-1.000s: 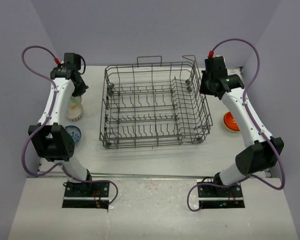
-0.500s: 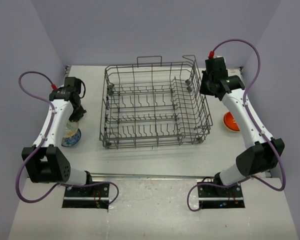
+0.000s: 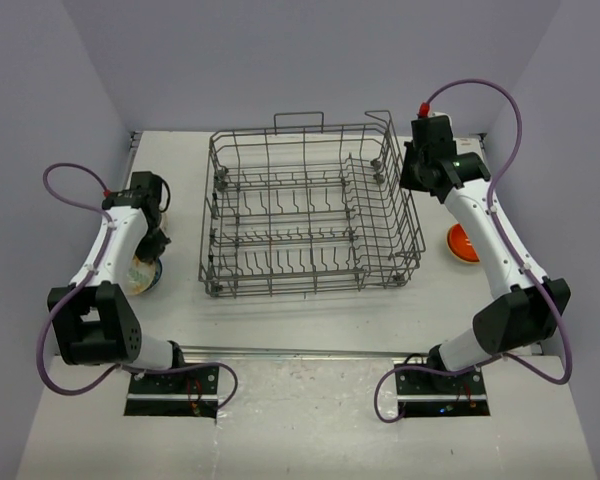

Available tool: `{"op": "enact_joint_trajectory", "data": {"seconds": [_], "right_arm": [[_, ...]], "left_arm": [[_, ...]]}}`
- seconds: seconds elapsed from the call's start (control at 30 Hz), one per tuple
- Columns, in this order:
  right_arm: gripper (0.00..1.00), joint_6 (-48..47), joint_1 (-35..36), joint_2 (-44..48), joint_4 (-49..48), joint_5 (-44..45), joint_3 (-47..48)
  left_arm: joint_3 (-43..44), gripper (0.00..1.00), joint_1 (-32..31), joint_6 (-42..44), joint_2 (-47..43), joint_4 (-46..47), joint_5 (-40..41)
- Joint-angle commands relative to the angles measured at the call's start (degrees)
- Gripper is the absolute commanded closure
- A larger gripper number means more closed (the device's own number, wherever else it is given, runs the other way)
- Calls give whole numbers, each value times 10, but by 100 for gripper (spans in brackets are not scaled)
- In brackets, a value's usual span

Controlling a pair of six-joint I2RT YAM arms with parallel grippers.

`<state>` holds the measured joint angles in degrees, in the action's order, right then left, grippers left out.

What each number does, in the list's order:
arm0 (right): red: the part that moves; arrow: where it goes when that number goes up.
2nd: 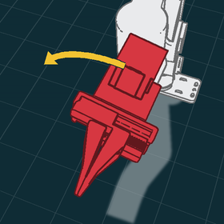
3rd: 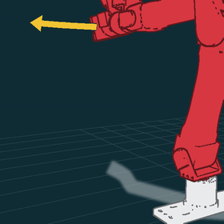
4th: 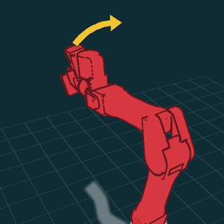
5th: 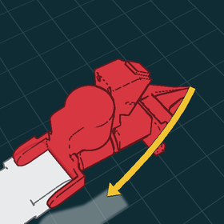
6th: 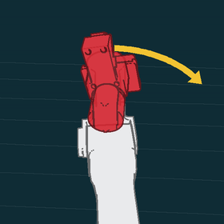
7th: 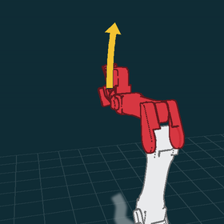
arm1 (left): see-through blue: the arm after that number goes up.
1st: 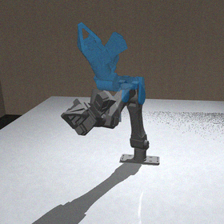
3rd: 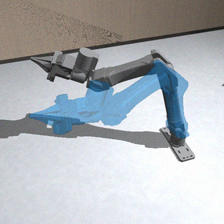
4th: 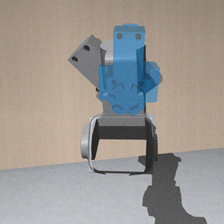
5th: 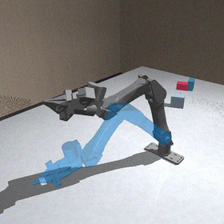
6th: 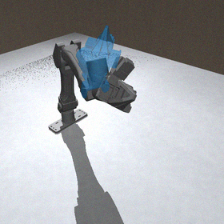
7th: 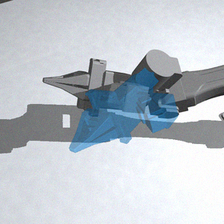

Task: Unload the bowls from the dish rack

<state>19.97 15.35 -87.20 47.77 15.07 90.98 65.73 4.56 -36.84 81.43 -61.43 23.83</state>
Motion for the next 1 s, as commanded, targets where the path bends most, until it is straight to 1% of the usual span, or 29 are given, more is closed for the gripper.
{"op": "enact_joint_trajectory", "data": {"seconds": [0.0, 0.43, 0.73, 0.9, 0.93, 0.97], "right_arm": [[100, 28, 6, 5, 32, -29, -18], [100, 22, 5, 32, 28, -22, -31], [100, 17, 5, 33, 26, -17, -28], [100, 18, 6, 26, 26, -14, -25], [100, 17, 5, 24, 26, -14, -23], [100, 17, 6, 22, 28, -13, -19]], "left_arm": [[4, 100, 5, -3, 13, 32, 20], [-4, 100, 11, 0, 73, 62, 4], [-29, 100, 20, -9, 88, 63, 3], [-23, 100, 24, -8, 93, 60, 1], [-19, 97, 24, -8, 93, 58, 2], [-18, 91, 24, -8, 94, 57, 2]]}}
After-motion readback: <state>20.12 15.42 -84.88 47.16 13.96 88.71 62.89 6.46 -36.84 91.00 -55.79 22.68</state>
